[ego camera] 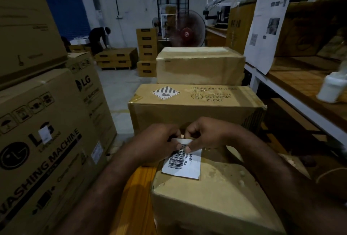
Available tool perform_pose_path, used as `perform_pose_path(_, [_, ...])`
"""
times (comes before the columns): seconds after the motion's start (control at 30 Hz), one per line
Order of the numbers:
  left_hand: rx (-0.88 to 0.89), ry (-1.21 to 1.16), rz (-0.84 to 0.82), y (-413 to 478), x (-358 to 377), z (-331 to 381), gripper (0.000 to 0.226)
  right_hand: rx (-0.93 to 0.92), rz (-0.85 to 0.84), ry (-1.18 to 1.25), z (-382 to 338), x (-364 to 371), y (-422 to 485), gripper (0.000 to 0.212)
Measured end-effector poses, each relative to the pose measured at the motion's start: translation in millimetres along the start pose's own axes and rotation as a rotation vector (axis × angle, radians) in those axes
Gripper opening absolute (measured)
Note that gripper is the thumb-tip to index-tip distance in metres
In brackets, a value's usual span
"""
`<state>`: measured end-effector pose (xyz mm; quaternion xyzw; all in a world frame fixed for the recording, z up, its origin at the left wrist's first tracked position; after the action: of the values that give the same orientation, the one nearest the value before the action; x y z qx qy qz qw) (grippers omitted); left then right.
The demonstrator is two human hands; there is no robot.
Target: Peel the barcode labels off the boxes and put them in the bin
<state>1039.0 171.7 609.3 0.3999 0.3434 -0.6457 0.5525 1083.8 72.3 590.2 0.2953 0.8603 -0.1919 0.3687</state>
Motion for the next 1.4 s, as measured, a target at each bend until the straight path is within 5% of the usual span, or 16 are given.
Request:
perform_pose_path(0.23, [-0.099, -0.269, -0.097, -7, 8, -14, 0.041, -0.003, -0.050, 0.044, -1, 2, -2, 0.011])
perform_pose_path(0.5, [-0.026, -0.203, -0.069, -8, 14, -9, 0.014, 0.022, -0.066, 0.172, -5, 2, -9, 0.014])
perform_pose_path(0.63, [0.032, -0.189, 0.007, -12, 16, -10, 0.022, 0.060, -0.104, 0.110, -7, 4, -13, 0.038])
perform_pose_path(0.83, [-0.014, -0.256, 0.058, -17, 17, -15, 0.021, 0.043, -0.147, -0.065, -13, 13, -9, 0.020])
perform_pose_path(1.07, [-0.085, -0.475, -0.034, -22, 21, -26, 0.039, 0.016, -0.143, 0.114, -8, 11, -12, 0.021])
perform_pose_path(1.27, [-0.089, -0.482, -0.134, -25, 24, -23, 0.024, 0.059, -0.132, 0.164, -4, 9, -14, 0.024])
perform_pose_path(1.4, [-0.047, -0.426, -0.046, -27, 22, -22, 0.023, 0.081, -0.138, 0.053, -11, 9, -16, 0.034])
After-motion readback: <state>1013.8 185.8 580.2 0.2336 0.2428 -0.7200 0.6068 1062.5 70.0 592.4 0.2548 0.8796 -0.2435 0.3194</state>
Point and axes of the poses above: each hand's wrist, its own y-axis towards the middle knuckle, its own x-axis out of the palm, z = x × y, the point moved 9 cm from there along y, towards the middle knuckle, and after that the axes turned 7 degrees about -x, right-handed, at the moved point
